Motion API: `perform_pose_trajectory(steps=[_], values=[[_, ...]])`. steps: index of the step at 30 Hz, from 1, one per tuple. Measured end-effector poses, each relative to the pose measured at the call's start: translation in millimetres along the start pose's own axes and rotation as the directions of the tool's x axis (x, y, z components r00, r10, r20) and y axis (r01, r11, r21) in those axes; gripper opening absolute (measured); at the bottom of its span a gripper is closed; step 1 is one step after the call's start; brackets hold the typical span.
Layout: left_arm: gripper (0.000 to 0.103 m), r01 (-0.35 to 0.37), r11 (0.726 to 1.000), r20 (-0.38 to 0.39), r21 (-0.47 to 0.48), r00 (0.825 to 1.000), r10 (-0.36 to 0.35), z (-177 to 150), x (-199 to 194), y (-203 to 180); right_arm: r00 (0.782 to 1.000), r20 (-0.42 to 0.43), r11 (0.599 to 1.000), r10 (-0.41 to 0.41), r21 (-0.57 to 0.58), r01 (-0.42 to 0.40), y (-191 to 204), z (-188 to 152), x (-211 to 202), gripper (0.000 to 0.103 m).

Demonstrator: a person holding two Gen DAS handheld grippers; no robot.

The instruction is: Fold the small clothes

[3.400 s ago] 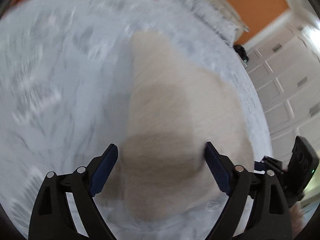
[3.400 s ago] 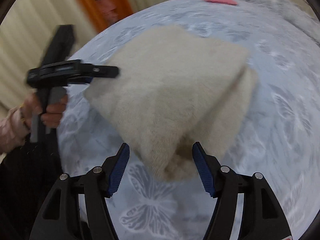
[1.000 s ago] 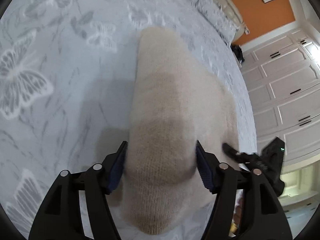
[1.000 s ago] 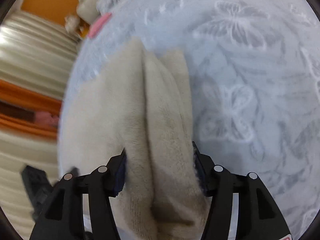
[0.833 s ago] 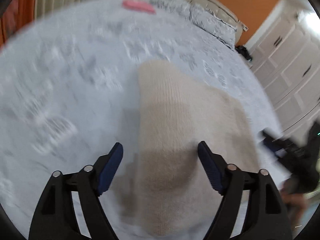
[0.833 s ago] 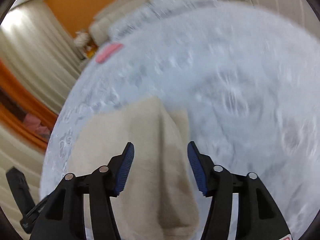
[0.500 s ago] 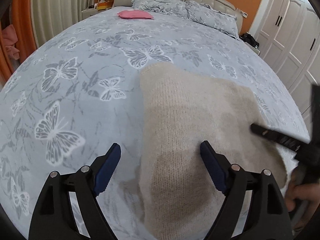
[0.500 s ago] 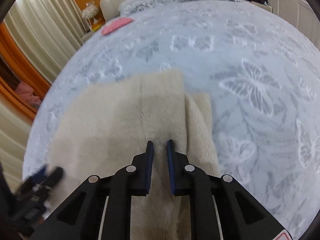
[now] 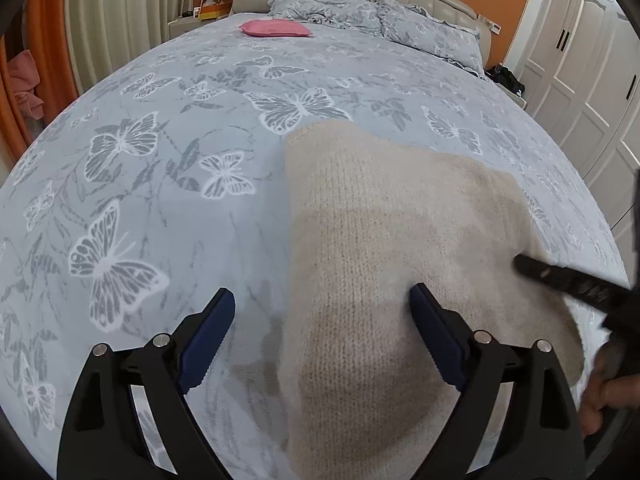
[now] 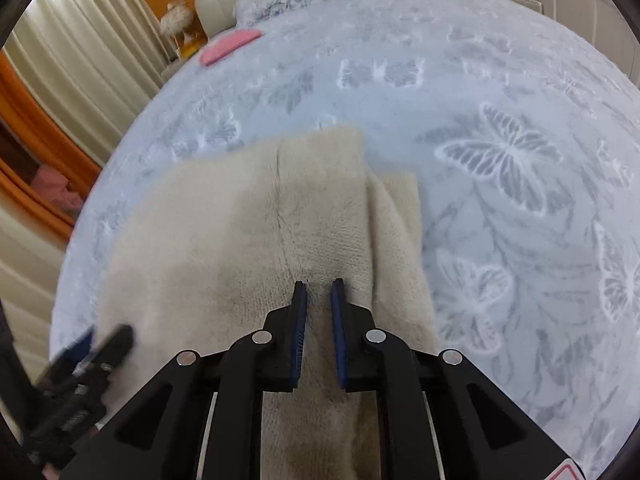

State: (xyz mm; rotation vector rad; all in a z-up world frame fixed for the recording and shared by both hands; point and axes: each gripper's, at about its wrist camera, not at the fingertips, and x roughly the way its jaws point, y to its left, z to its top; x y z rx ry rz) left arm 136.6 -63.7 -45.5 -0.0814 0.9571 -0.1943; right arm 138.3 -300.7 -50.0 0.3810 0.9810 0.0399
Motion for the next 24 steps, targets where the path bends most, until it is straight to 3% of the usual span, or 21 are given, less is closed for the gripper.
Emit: perform_pose_trajectory(steps=[3,8,13,14,17,20,22,23,24], values=[[0.088,-0.010,1.000,0.006,0.007,1.000,0.010,-0.2,-0.3,-1.9,0.998,0.060,1.000,0.028,0.010,-0.029,4.8,1.0,-19.1,0.015],[0.088,-0.012,1.000,0.005,0.002,1.000,0.012,-0.3,-0.3,-2.7,1.000,-0.009,0.999,-0.029,-0.039,0.028,6.8,-9.6,-2.2,0.013],[0.088,-0.028,0.999,0.018,0.017,0.999,0.028,-1.9,0.9,-6.7,0.999,0.036,1.000,0.016,-0.004,-0.015,6.5,-2.6,-16.7,0.018],[0.088,-0.030,0.999,0.018,0.019,0.999,0.030,-1.6,1.0,-6.9,0.999,0.044,1.000,0.017,-0.003,-0.017,6.3,-1.4,-18.4,0.022],[0.088,-0.025,1.000,0.015,0.005,1.000,0.025,-0.4,0.3,-6.9,0.992,0.121,1.000,-0.026,-0.002,0.026,3.1,10.8,-26.8,0.059],[0.087,0.034,0.999,0.053,-0.038,0.998,-0.032,4.0,-5.9,-2.3,0.988,0.148,0.999,-0.032,0.000,0.033,-0.2,24.7,-22.1,0.075],[0.087,0.059,0.996,0.044,-0.065,0.997,-0.056,6.5,-1.2,2.7,0.995,0.090,0.999,-0.042,-0.006,0.043,-3.2,27.8,-3.5,0.073],[0.082,0.069,0.994,0.012,-0.080,0.998,-0.068,6.1,7.2,6.4,0.998,0.055,1.000,-0.025,-0.008,0.025,-4.2,26.9,5.0,0.046],[0.070,0.085,0.992,-0.005,-0.093,0.996,-0.086,5.4,11.2,8.0,1.000,0.014,1.000,0.003,-0.011,-0.003,-3.5,25.0,14.4,0.023]])
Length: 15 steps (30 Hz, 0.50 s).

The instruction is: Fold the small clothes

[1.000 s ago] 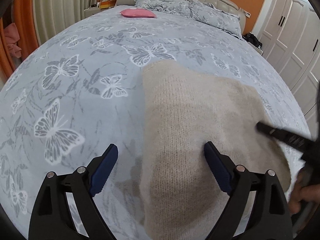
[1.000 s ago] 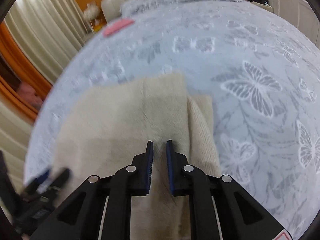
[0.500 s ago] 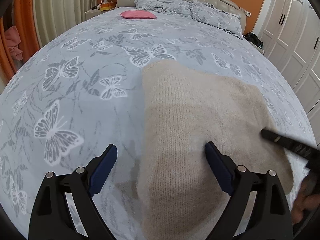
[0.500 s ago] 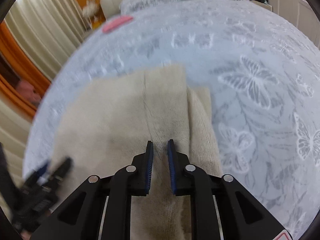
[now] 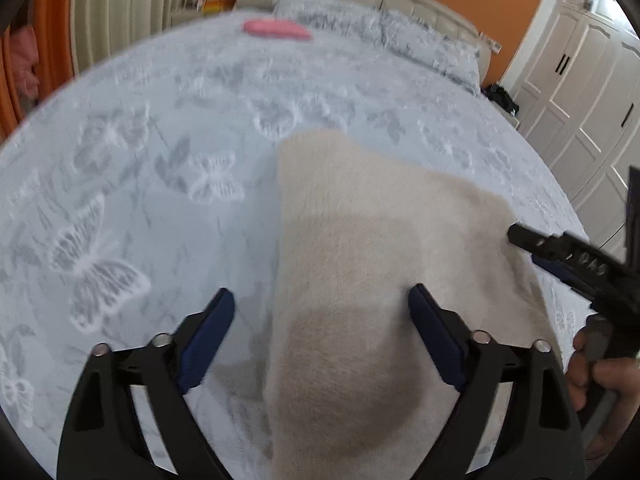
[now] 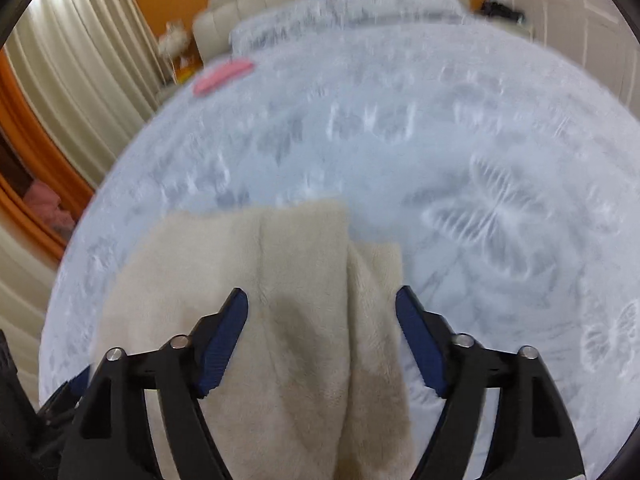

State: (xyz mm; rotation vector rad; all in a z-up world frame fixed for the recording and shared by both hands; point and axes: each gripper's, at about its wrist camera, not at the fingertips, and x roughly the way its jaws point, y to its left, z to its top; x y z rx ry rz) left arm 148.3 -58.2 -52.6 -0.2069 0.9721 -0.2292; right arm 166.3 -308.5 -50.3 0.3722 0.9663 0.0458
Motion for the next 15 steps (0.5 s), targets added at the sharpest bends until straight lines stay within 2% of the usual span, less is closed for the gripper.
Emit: perform_pose_trajectory(steps=[1,2,5,6,7,9,10,12,13,14,15], values=[[0.063,0.061,0.998,-0.022,-0.036,0.998,-0.062,-0.3,4.5,4.9,1.000,0.011,1.000,0.018,-0.003,-0.018,2.4,0.1,-2.5,0.022],[0.056,0.093,0.994,-0.017,-0.060,0.995,-0.095,0.2,3.6,6.7,0.997,0.050,0.998,0.053,-0.028,-0.051,9.9,4.1,-17.2,0.019],[0.053,0.066,0.998,0.033,-0.023,0.997,-0.065,2.8,-5.7,1.5,0.972,0.169,0.986,0.163,-0.062,-0.155,21.9,12.7,-54.4,0.017],[0.055,0.056,0.998,0.036,-0.014,0.998,-0.055,2.7,-5.8,0.1,0.972,0.176,0.987,0.158,-0.066,-0.149,21.8,12.9,-53.6,0.018],[0.057,0.041,0.999,0.028,-0.015,0.999,-0.040,1.5,-2.3,0.2,0.981,0.152,0.992,0.118,-0.066,-0.109,18.0,11.8,-41.7,0.018],[0.071,0.020,0.999,0.025,-0.033,0.999,-0.019,-0.1,2.1,3.1,0.999,0.035,0.999,-0.010,-0.050,0.012,1.4,3.5,-1.8,0.021],[0.075,0.011,0.999,0.026,-0.045,1.000,-0.010,-0.6,4.6,5.0,1.000,-0.002,0.999,-0.017,-0.031,0.017,-7.9,-1.3,10.2,0.023],[0.083,0.006,0.999,0.021,-0.050,1.000,-0.005,-0.5,6.6,6.8,0.999,0.019,0.999,0.039,0.021,-0.039,-19.0,1.3,-0.1,0.029],[0.085,-0.005,0.998,0.021,-0.058,1.000,0.006,-0.8,6.4,7.7,0.998,0.037,0.998,0.050,0.033,-0.051,-20.9,3.8,-10.1,0.033],[0.085,0.000,0.998,0.021,-0.067,1.000,0.002,-0.6,4.1,9.3,0.997,0.061,0.998,0.039,0.050,-0.042,-23.3,5.0,-21.0,0.051],[0.085,0.021,0.996,0.022,-0.083,1.000,-0.019,0.4,0.8,11.1,0.997,0.075,0.997,0.016,0.077,-0.022,-27.6,2.1,-32.6,0.074]])
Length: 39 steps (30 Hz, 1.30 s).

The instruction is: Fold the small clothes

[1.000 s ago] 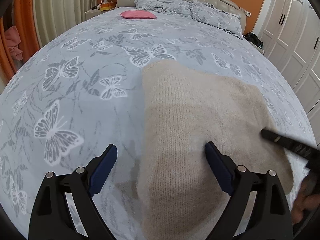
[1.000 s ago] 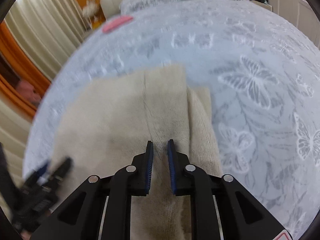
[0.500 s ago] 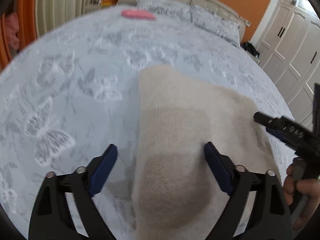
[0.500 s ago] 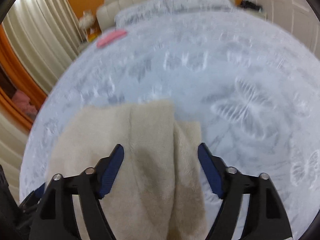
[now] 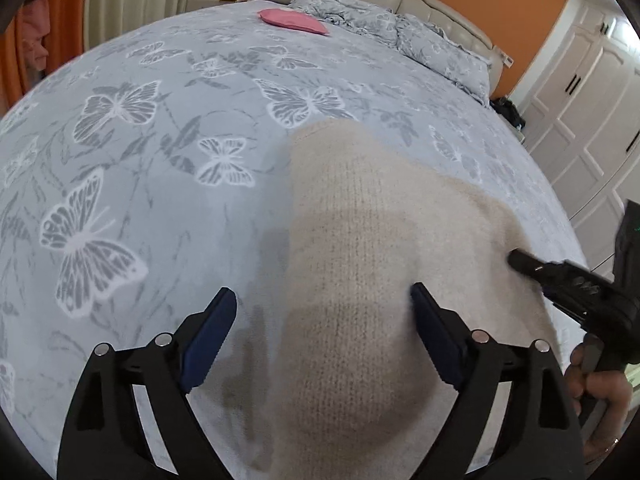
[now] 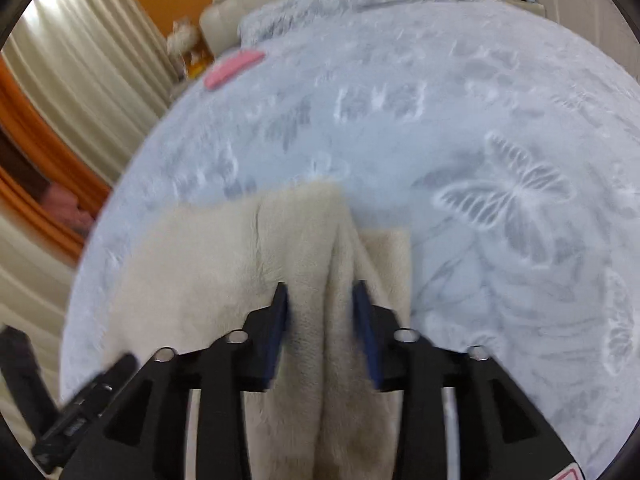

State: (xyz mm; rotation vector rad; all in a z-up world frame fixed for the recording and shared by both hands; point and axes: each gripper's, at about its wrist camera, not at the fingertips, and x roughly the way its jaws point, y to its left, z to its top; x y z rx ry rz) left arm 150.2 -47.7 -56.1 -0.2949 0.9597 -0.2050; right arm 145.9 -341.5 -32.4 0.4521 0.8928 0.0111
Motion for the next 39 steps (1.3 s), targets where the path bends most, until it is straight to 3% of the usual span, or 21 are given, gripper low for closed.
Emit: perform_pose_trajectory(steps=[1,5,7,8,9,10,11,12,13,14,18,22,27,29,31,33,35,36,37,38,39], values=[[0.085,0.037,0.999,0.004,-0.028,0.999,-0.037,2.2,-5.3,4.2,1.000,-0.003,1.000,-0.001,0.018,0.001,-4.0,-3.6,-7.4,0.080],[0.093,0.147,0.978,-0.021,-0.150,0.988,-0.152,5.8,-11.0,22.5,0.982,-0.170,0.995,0.078,0.076,-0.066,-19.3,-32.2,-0.9,0.081],[0.093,0.179,0.956,-0.104,-0.234,0.973,-0.208,2.9,3.8,32.0,0.958,-0.262,0.989,0.116,0.118,-0.087,-21.3,-41.2,21.4,0.081],[0.093,0.185,0.943,-0.170,-0.278,0.956,-0.238,-2.1,16.1,34.8,0.938,-0.305,0.979,0.165,0.165,-0.119,-23.4,-46.5,35.5,0.080],[0.093,0.192,0.933,-0.206,-0.303,0.943,-0.261,-6.4,23.9,35.8,0.935,-0.298,0.971,0.192,0.198,-0.137,-25.0,-47.8,40.7,0.074],[0.093,0.219,0.923,-0.212,-0.315,0.932,-0.294,-12.7,30.3,35.1,0.929,-0.286,0.960,0.236,0.217,-0.177,-23.6,-47.8,43.0,0.060],[0.090,0.230,0.928,-0.193,-0.293,0.937,-0.293,-13.4,29.2,32.9,0.927,-0.276,0.955,0.254,0.224,-0.195,-21.1,-46.3,41.0,0.047],[0.064,0.253,0.931,-0.182,-0.265,0.935,-0.306,-13.5,28.4,28.8,0.935,-0.256,0.957,0.244,0.219,-0.189,-18.8,-46.1,34.8,0.041],[0.062,0.284,0.919,-0.183,-0.272,0.923,-0.339,-13.9,28.0,26.4,0.943,-0.231,0.958,0.241,0.212,-0.192,-15.1,-45.4,24.7,0.039],[0.054,0.283,0.913,-0.174,-0.293,0.924,-0.342,-14.4,23.4,27.3,0.947,-0.200,0.956,0.250,0.208,-0.208,-11.1,-46.3,11.9,0.036],[0.046,0.339,0.886,-0.156,-0.317,0.903,-0.401,-9.8,-21.7,22.3,0.964,-0.070,0.959,0.257,0.139,-0.246,18.8,-52.0,-73.5,0.036],[0.046,0.411,0.881,-0.098,-0.235,0.892,-0.442,10.1,-108.0,3.6,0.956,0.014,0.955,0.292,0.058,-0.292,52.0,-44.1,-151.6,0.036],[0.047,0.472,0.877,0.040,-0.086,0.881,-0.471,44.1,-224.1,-8.2,0.911,0.157,0.924,0.381,-0.090,-0.370,110.1,-23.3,-243.8,0.037],[0.048,0.484,0.874,0.087,-0.047,0.873,-0.479,52.4,-256.9,-6.1,0.887,0.193,0.906,0.420,-0.132,-0.401,131.4,-18.2,-267.2,0.039],[0.050,0.489,0.872,0.128,-0.020,0.866,-0.483,60.4,-282.0,0.3,0.885,0.201,0.906,0.420,-0.140,-0.399,139.3,-21.7,-269.7,0.040],[0.055,0.468,0.884,0.145,0.003,0.874,-0.464,60.3,-285.8,8.2,0.904,0.176,0.920,0.390,-0.123,-0.372,141.7,-28.9,-248.5,0.044],[0.062,0.433,0.901,0.107,0.002,0.896,-0.431,55.9,-261.2,18.6,0.923,0.156,0.935,0.352,-0.110,-0.338,134.8,-41.2,-212.4,0.053],[0.068,0.413,0.911,0.082,0.001,0.908,-0.412,51.4,-240.6,24.7,0.945,0.124,0.951,0.303,-0.099,-0.292,124.5,-54.3,-172.4,0.057],[0.073,0.377,0.926,0.047,-0.017,0.926,-0.376,39.5,-206.4,36.1,0.964,0.094,0.967,0.248,-0.089,-0.240,117.4,-66.1,-153.0,0.058],[0.075,0.331,0.943,0.018,-0.042,0.943,-0.331,26.4,-182.8,48.1,0.993,-0.001,0.991,0.120,-0.060,-0.119,102.4,-82.8,-111.9,0.058],[0.073,0.223,0.970,-0.037,-0.100,0.973,-0.227,8.6,-145.6,64.6,0.996,-0.075,0.998,0.050,-0.031,-0.053,93.7,-93.8,-91.2,0.050]])
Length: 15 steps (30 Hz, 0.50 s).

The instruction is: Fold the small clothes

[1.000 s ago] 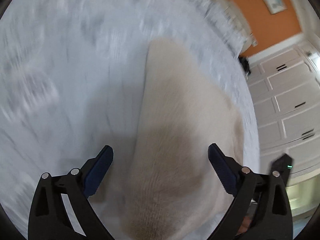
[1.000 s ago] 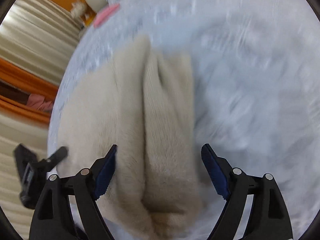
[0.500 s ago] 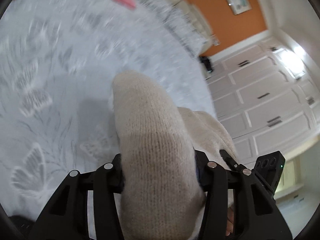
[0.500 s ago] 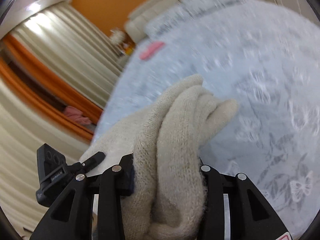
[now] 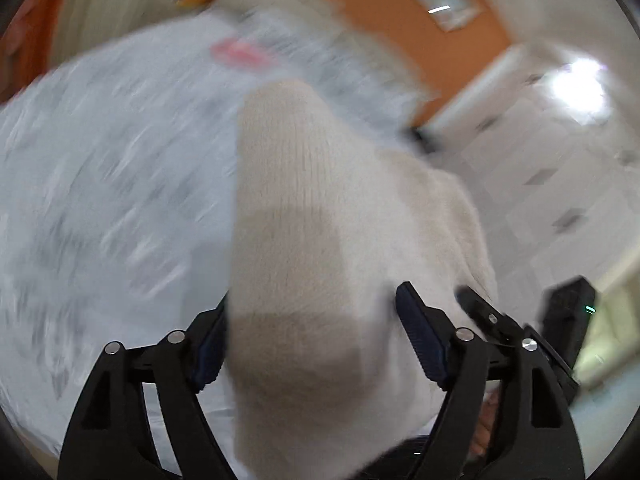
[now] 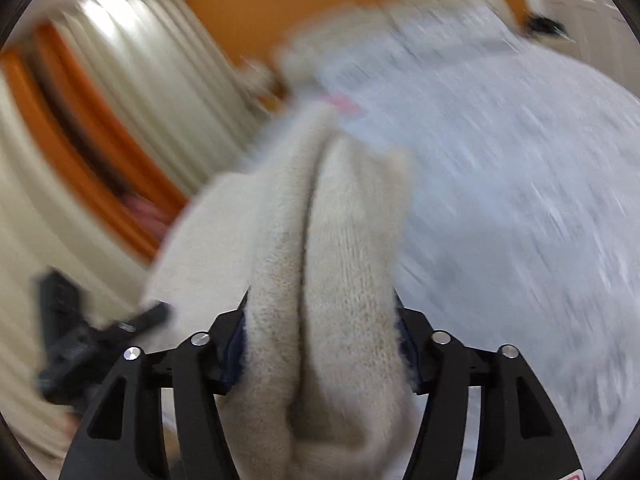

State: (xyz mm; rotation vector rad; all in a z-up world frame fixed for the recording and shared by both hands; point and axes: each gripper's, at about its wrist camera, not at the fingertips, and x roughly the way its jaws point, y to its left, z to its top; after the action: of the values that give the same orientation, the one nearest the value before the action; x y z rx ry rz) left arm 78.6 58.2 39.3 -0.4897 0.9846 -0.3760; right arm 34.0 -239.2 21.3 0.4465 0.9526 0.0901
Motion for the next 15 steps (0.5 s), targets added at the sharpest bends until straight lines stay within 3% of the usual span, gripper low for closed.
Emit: perform_pose_trajectory(steps=[1,2,4,7,10,12,15], values=[[0.070,-0.068,0.997,-0.037,-0.043,0.997,0.067,-11.7,18.2,19.0,0.999,-0.053,0.999,-0.008,0.039,0.010,-11.2,-11.1,11.0,0.040],[0.064,-0.102,0.993,-0.062,-0.065,0.993,0.098,-19.7,26.1,29.8,0.996,-0.063,0.993,0.059,0.105,-0.052,-24.0,-26.5,11.0,0.034],[0.065,-0.102,0.989,-0.051,-0.103,0.994,0.097,-36.0,23.8,46.1,0.997,-0.032,0.994,0.068,0.093,-0.064,-25.9,-42.4,-2.7,0.034],[0.073,-0.123,0.992,0.038,-0.040,0.991,0.125,-43.8,0.8,41.1,1.000,0.008,0.999,-0.030,-0.018,0.030,-18.4,-51.7,-17.7,0.034],[0.075,-0.173,0.985,0.080,0.017,0.982,0.171,-47.1,-8.8,30.5,0.991,0.071,0.988,-0.113,-0.096,0.119,-11.2,-55.9,-27.6,0.034],[0.082,-0.217,0.974,0.096,0.060,0.973,0.210,-52.7,-8.6,23.0,0.988,0.096,0.987,-0.121,-0.096,0.131,-9.7,-53.7,-31.9,0.034],[0.089,-0.315,0.938,0.121,0.148,0.947,0.298,-58.5,-6.5,4.6,0.987,0.109,0.989,-0.118,-0.071,0.127,-15.1,-52.4,-28.7,0.035]])
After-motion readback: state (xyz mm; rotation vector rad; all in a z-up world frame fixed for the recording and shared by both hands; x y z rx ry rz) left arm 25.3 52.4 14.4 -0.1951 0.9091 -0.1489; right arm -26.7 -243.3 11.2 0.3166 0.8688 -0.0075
